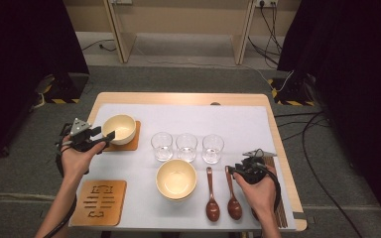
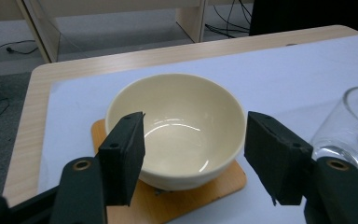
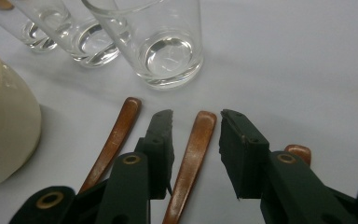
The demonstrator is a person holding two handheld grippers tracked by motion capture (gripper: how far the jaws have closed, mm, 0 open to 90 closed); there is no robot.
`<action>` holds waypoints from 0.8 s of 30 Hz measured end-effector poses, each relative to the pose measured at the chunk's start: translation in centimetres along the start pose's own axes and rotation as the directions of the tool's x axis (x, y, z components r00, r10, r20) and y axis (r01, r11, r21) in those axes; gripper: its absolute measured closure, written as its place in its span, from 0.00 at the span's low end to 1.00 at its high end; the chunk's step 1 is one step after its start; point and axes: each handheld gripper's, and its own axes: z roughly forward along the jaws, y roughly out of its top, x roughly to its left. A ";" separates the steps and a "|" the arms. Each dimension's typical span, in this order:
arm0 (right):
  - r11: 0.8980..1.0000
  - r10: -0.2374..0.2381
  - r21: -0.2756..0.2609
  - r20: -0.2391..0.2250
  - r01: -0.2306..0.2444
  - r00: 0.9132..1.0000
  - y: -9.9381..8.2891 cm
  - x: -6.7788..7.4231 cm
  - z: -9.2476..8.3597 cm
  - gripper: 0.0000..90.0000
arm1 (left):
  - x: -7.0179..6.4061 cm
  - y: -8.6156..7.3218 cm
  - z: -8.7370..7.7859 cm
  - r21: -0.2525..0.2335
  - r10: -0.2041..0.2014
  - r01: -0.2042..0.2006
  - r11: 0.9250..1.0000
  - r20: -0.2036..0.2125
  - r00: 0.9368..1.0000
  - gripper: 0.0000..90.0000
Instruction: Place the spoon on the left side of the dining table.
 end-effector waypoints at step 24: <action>0.976 0.114 0.177 0.061 -0.123 0.992 -0.6 0.8 1.5 0.77 | -2.5 -2.5 -1.7 -0.025 0.015 -0.014 1.000 0.041 0.999 0.42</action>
